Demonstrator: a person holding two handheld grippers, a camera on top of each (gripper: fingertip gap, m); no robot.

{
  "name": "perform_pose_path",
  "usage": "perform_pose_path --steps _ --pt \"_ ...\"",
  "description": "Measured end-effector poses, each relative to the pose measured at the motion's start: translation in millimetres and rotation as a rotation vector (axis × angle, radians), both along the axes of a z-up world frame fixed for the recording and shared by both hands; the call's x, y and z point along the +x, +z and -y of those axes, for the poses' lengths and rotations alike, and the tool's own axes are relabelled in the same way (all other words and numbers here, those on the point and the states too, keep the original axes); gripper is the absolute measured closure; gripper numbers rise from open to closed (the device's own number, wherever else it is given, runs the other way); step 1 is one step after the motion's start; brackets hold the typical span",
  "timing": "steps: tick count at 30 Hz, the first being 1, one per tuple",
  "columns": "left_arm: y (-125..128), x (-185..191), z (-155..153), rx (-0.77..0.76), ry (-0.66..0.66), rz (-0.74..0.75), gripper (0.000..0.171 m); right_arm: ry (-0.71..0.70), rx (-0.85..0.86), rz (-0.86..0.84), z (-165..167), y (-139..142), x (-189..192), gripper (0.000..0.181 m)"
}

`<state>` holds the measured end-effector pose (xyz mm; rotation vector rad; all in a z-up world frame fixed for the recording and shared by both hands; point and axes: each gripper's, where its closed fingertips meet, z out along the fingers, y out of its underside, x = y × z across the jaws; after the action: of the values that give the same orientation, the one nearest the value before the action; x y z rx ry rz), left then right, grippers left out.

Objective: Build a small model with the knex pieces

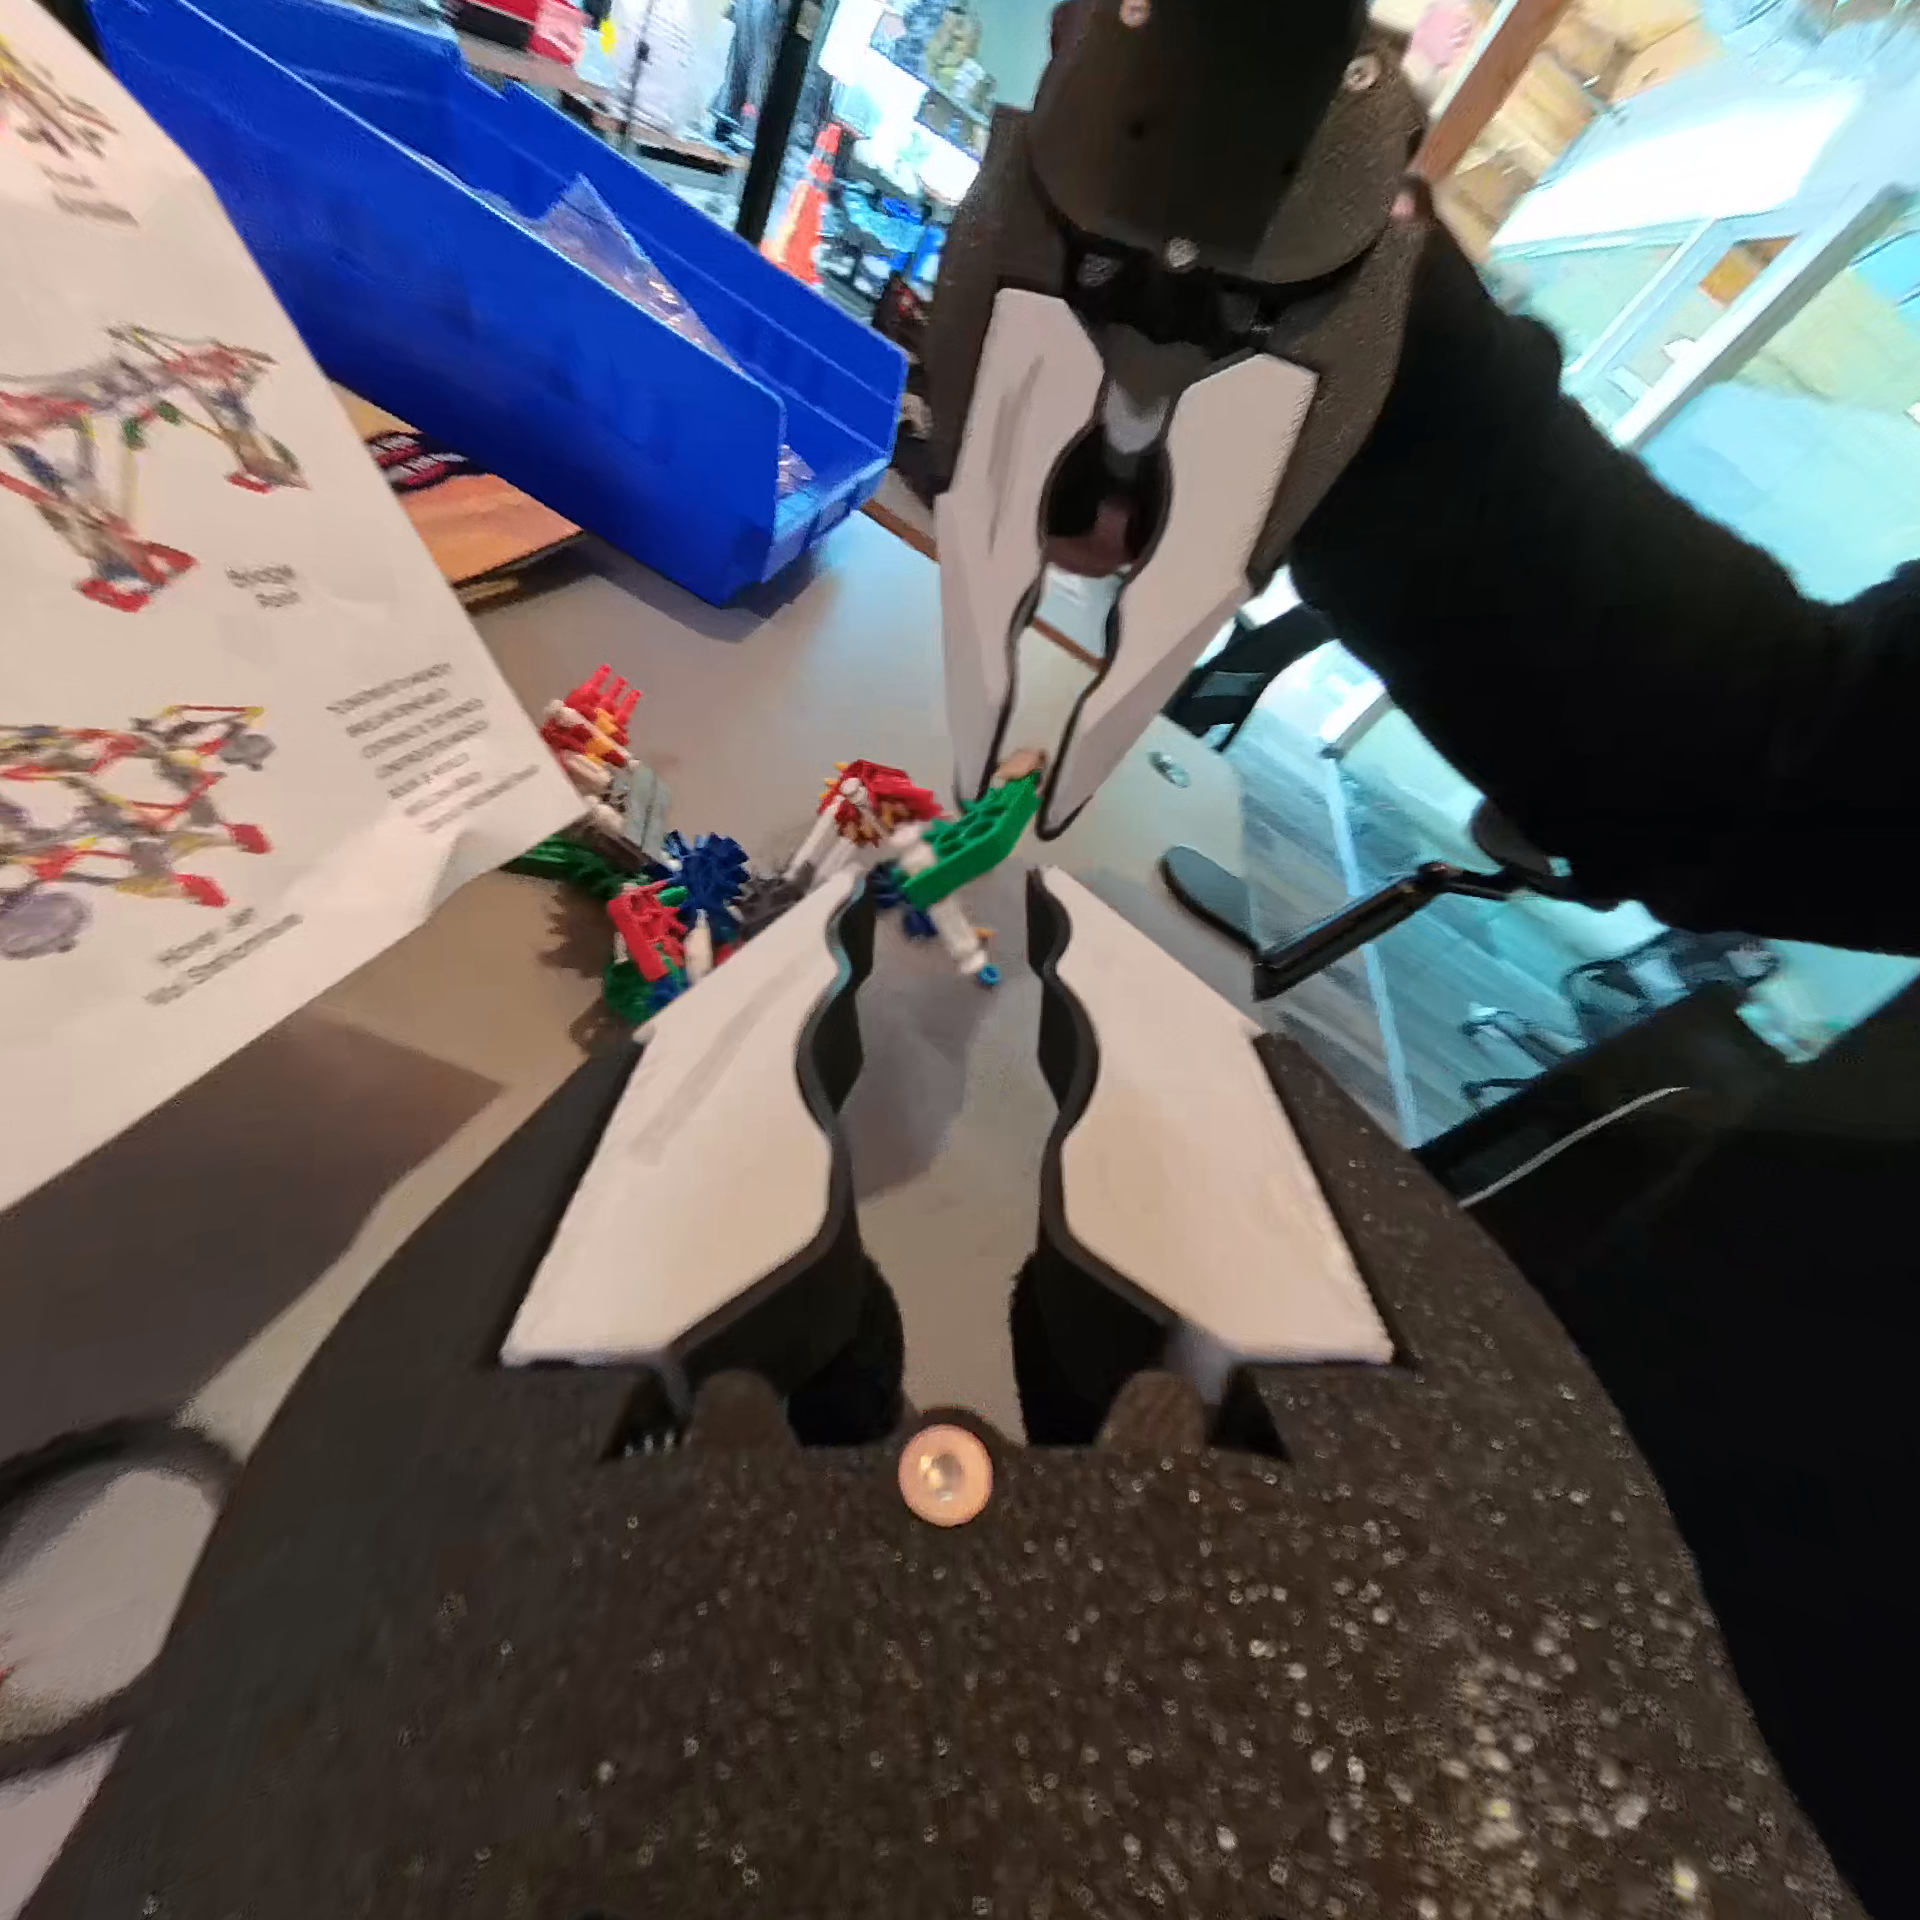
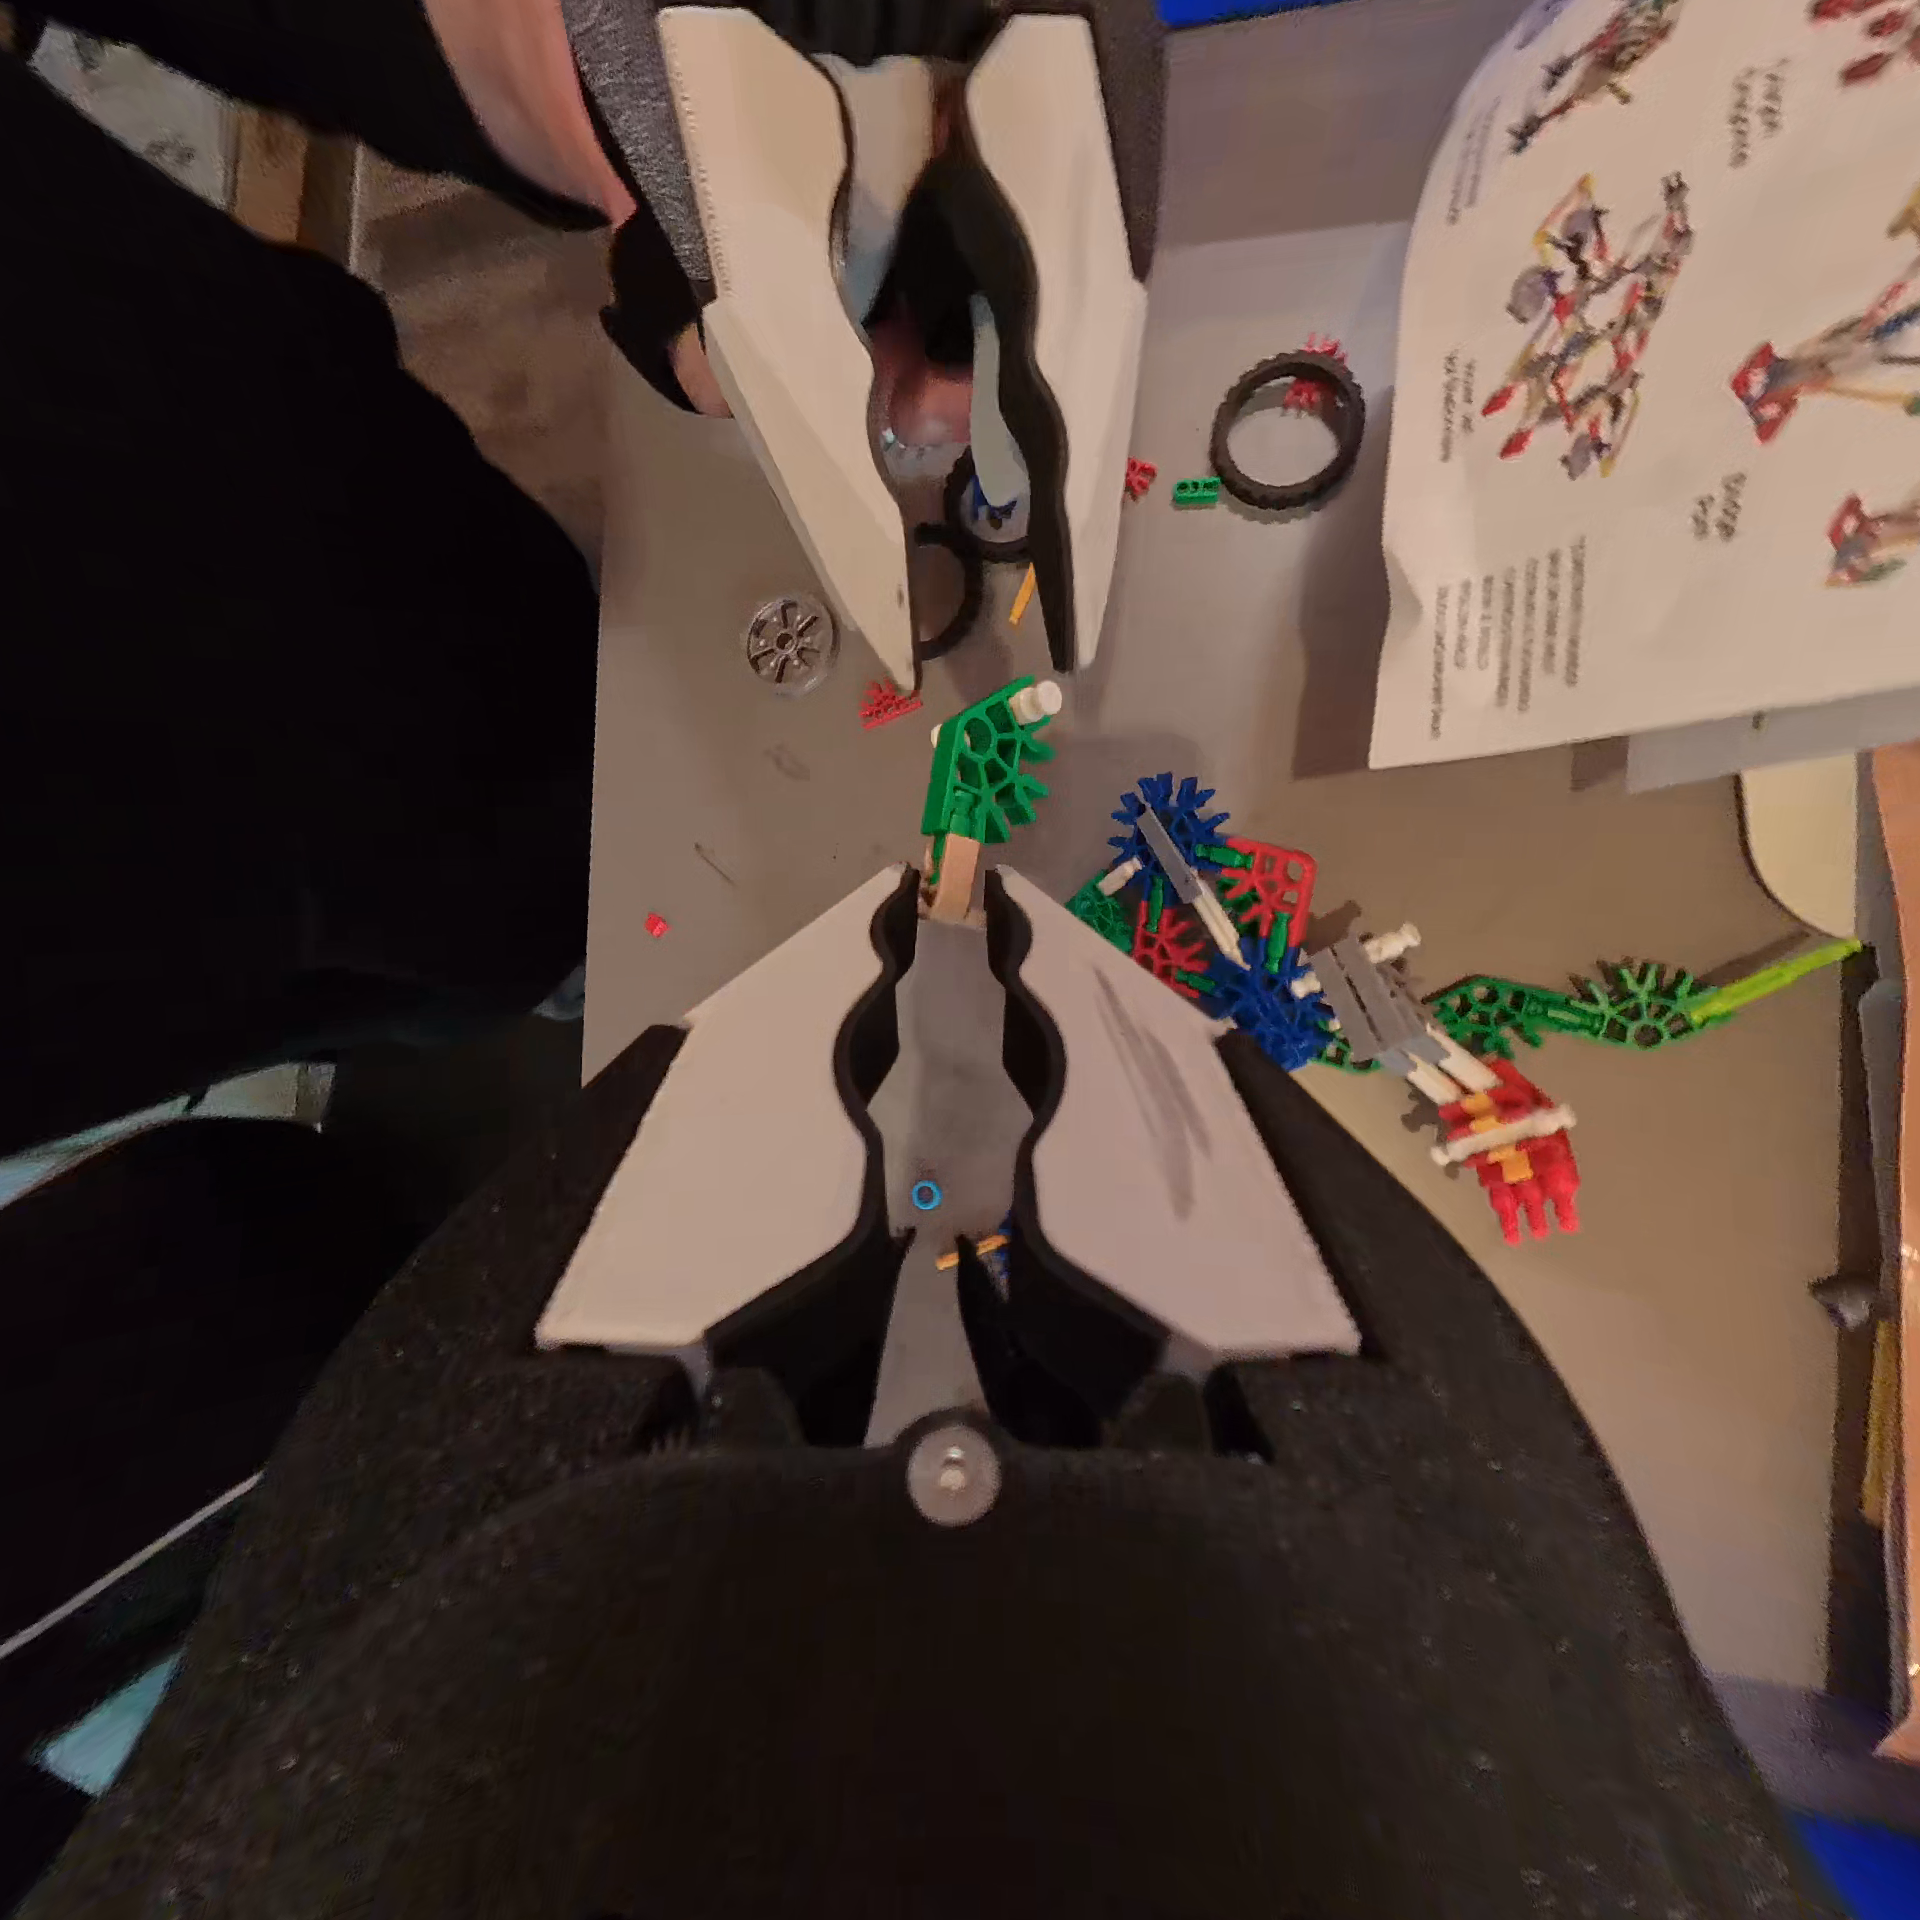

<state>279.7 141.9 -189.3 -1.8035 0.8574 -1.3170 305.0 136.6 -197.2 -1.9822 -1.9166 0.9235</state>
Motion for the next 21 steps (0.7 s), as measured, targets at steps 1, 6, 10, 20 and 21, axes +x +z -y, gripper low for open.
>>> perform_pose_path --steps 1,6,10,20,21 --pt "2 3 1 -0.026 -0.02 0.029 0.145 0.024 0.001 0.012 -2 -3 -1 0.169" --pt "-3 -1 -11 -0.119 0.004 0.09 0.154 0.13 -0.018 0.017 -4 -8 -2 0.169" --pt "-7 -1 -13 -0.154 -0.005 0.109 0.15 0.168 -0.032 -0.002 -9 -7 -4 0.169" --pt "-19 5 -30 -0.181 0.05 0.108 0.152 0.116 -0.004 -0.036 -41 -11 -6 0.166" --pt "-21 4 -32 -0.186 0.061 0.104 0.152 0.105 0.024 -0.026 -46 -13 -5 0.164"
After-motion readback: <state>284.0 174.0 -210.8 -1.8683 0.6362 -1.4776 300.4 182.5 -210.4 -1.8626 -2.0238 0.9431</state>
